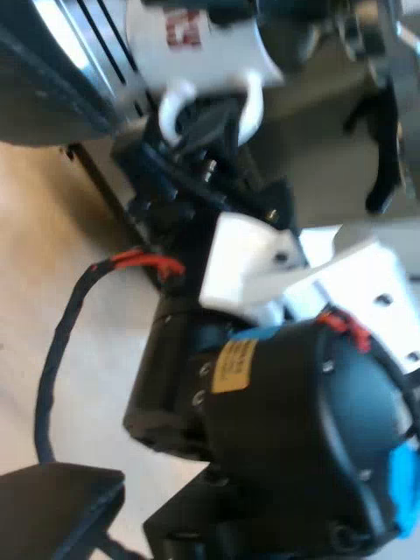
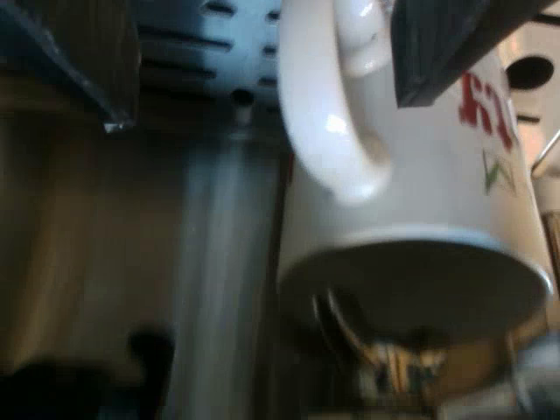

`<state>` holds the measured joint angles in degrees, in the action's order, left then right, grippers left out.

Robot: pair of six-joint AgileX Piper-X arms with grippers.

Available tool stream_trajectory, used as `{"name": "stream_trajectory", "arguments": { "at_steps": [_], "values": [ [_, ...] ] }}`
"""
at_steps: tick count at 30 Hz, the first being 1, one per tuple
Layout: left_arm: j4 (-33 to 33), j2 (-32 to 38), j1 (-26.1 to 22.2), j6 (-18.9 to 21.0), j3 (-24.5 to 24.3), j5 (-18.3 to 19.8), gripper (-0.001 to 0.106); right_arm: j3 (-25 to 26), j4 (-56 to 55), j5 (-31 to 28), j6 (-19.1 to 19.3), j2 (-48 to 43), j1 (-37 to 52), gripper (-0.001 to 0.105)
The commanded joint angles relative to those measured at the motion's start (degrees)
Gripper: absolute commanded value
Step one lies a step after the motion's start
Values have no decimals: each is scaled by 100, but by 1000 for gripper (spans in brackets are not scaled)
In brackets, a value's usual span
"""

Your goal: Place mug into machine

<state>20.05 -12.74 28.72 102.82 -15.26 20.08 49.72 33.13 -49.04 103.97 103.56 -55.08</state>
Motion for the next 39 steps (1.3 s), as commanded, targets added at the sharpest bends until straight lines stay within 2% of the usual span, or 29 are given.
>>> {"name": "stream_trajectory", "arguments": {
  "at_steps": [1,5,15,20,23,28,30,32,33,35,37,39],
  "values": [
    [-61,-4,-11,24,-193,114,81,31,-213,-454,409,-358,-129,63],
    [-63,-4,-11,24,-568,-109,81,15,-535,-537,563,-843,-280,63],
    [27,21,-11,24,-1195,-142,81,15,-1590,-213,559,-2034,-521,63],
    [1067,232,-11,24,-1649,-142,81,15,-2102,198,542,-2643,-715,63],
    [1482,441,-11,24,-1800,-214,81,15,-2386,217,542,-2911,-961,63],
    [1586,799,-11,24,-1849,-227,81,15,-2567,217,542,-3039,-1356,61],
    [1584,899,-11,24,-1849,-227,81,15,-2578,338,542,-3039,-1417,53],
    [1584,938,-11,24,-1849,-227,81,15,-2577,489,520,-3039,-1426,31],
    [1584,936,-11,24,-1849,-227,81,15,-2564,505,515,-3039,-1426,26],
    [1584,936,-11,24,-1849,-227,81,15,-2549,632,516,-3039,-1366,-1],
    [1584,936,-11,24,-1849,-227,81,15,-2528,753,431,-3016,-1317,0],
    [1584,936,-11,24,-1849,-227,81,15,-2498,1026,125,-2984,-1136,0]
  ]
}}
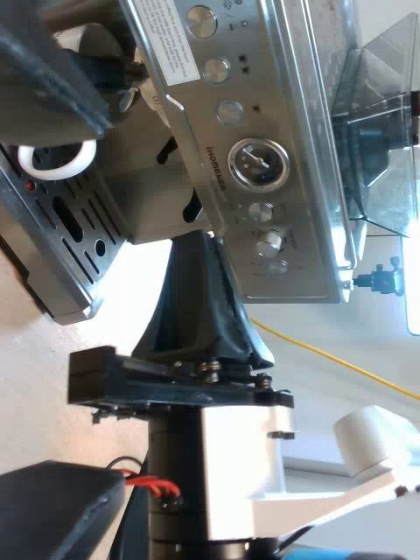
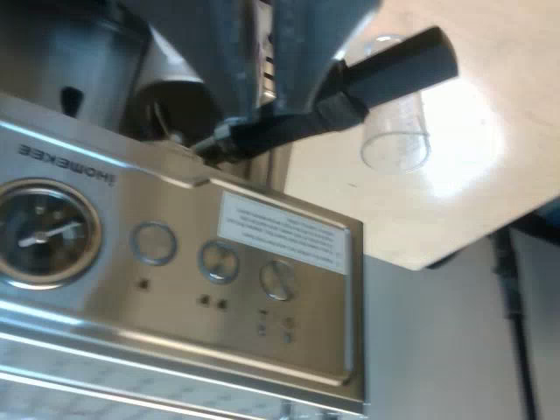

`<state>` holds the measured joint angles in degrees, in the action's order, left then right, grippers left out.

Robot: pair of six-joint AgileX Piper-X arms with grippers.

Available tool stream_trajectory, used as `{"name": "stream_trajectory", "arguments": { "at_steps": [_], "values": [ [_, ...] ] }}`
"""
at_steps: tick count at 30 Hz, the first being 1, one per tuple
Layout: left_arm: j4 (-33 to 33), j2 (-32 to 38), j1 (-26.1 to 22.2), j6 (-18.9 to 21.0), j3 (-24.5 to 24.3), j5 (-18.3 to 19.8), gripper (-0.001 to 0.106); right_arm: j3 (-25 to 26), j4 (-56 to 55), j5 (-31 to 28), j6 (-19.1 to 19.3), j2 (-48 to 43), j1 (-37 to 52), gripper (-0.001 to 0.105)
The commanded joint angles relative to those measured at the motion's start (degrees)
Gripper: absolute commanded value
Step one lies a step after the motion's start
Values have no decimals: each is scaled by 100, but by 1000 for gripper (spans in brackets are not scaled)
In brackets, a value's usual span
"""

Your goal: Place mug into machine

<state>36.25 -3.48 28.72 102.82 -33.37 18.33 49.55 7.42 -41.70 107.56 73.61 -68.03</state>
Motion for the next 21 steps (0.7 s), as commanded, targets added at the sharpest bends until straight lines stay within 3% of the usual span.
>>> {"name": "stream_trajectory", "arguments": {
  "at_steps": [1,8,21],
  "values": [
    [-37,10,-11,24,-38,-52,81,32,103,331,-384,41,248,0],
    [-37,10,-11,-92,-7,-52,81,84,428,544,-891,166,757,0],
    [-213,-330,-11,-146,133,-82,81,1037,385,730,-842,1093,1017,0]
  ]
}}
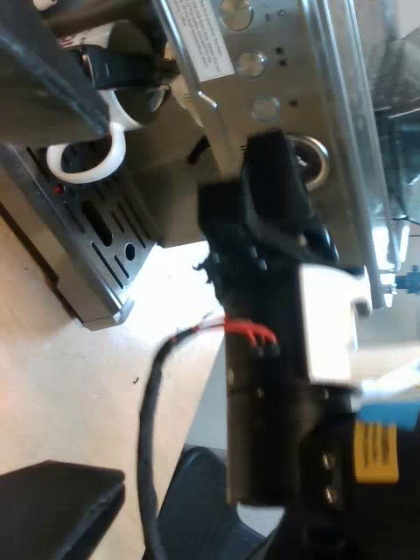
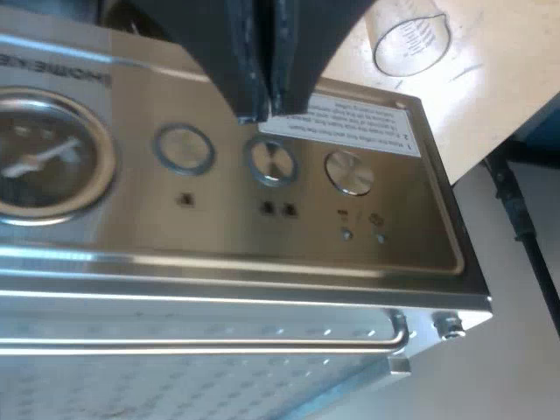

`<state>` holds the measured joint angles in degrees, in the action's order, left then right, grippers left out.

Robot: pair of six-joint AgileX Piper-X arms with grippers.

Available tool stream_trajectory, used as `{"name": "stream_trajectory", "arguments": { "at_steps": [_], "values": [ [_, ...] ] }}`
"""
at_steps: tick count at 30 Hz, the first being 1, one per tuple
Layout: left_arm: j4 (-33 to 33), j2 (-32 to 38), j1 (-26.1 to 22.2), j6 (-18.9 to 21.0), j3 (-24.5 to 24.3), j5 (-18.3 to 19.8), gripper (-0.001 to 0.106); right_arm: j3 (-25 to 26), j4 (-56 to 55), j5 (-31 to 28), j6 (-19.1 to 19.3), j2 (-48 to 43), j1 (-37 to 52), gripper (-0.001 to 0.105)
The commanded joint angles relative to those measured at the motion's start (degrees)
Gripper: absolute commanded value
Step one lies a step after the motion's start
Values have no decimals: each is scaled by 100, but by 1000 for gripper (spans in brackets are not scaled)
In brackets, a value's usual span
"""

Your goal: Place mug into machine

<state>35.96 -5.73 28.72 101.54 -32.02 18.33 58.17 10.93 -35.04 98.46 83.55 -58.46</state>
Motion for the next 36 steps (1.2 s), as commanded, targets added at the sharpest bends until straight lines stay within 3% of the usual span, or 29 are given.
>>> {"name": "stream_trajectory", "arguments": {
  "at_steps": [1,13,20,36],
  "values": [
    [-263,-167,-11,-18,-3,-82,81,261,34,63,68,193,88,0],
    [-753,-819,-11,-18,-3,-55,81,452,-25,105,40,453,447,0],
    [-1058,-837,-11,-18,-3,-55,81,452,-203,423,-24,453,619,0],
    [-1059,-837,-11,-18,-3,-55,81,452,-327,873,-187,496,622,0]
  ]
}}
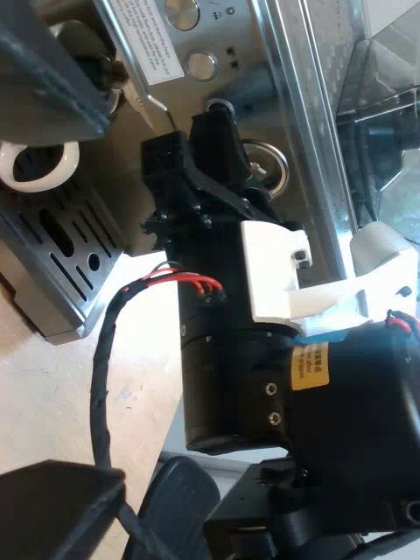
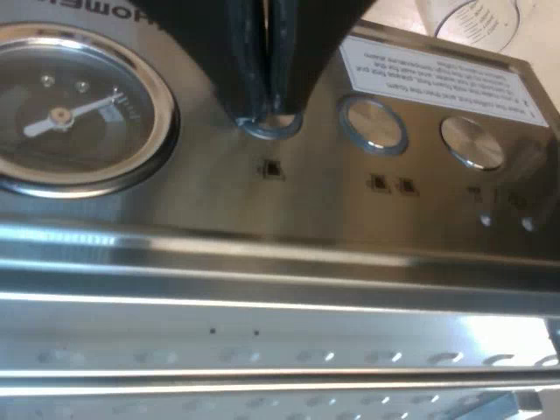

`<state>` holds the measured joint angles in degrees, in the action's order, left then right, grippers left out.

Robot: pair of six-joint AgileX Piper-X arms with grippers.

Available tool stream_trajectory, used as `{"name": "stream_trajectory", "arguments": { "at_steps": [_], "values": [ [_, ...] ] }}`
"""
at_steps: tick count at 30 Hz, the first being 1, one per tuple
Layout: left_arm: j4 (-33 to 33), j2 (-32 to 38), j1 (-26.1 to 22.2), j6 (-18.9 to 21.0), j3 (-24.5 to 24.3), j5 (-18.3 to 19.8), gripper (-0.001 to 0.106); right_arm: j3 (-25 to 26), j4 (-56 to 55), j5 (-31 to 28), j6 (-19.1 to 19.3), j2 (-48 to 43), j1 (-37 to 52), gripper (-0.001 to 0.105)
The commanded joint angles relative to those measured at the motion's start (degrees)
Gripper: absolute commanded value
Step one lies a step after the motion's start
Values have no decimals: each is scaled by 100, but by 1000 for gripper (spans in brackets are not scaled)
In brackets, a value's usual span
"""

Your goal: Place mug into machine

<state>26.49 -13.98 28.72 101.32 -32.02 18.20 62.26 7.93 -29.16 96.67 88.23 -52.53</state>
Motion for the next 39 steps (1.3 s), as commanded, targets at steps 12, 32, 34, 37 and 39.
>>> {"name": "stream_trajectory", "arguments": {
  "at_steps": [12,32,34,37,39],
  "values": [
    [-112,-12,-11,5,-3,-42,81,43,-396,-256,-153,-24,-131,0],
    [-65,-12,-11,5,3,-42,81,43,130,-317,302,-22,-163,0],
    [-65,-12,-11,5,3,-42,81,43,134,-317,302,-22,-107,0],
    [-65,-12,-11,5,3,-42,81,43,134,-267,302,-22,-5,0],
    [-65,-12,-11,5,3,-42,81,43,134,-253,302,-22,43,0]
  ]
}}
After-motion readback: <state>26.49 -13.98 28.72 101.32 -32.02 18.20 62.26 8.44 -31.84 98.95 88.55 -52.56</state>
